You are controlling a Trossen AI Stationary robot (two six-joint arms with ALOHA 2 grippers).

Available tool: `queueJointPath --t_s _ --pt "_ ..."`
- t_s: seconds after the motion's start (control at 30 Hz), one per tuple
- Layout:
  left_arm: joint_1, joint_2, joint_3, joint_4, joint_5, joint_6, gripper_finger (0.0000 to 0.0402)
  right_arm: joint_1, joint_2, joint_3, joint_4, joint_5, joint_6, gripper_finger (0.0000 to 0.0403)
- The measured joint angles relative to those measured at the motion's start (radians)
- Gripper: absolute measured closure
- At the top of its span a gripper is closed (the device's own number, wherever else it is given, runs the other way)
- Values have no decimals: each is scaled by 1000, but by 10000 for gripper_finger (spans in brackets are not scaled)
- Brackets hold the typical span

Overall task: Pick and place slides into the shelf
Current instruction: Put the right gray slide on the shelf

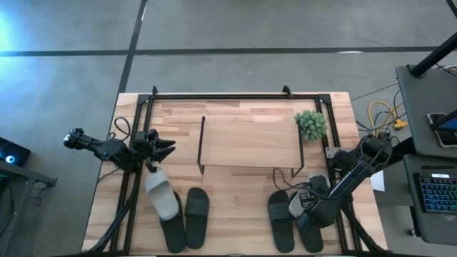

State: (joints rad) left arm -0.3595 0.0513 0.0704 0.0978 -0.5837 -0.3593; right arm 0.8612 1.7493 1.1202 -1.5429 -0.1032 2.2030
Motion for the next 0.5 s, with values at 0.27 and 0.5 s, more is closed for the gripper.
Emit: queueJointPath --t_s 0.27,0.5 --pt "0 -1 0 0 0 0 273 0 -3 -73 113 15 -81 287" --pt "0 -1 0 0 0 0 273 0 -2 -69 76 55 -100 351"
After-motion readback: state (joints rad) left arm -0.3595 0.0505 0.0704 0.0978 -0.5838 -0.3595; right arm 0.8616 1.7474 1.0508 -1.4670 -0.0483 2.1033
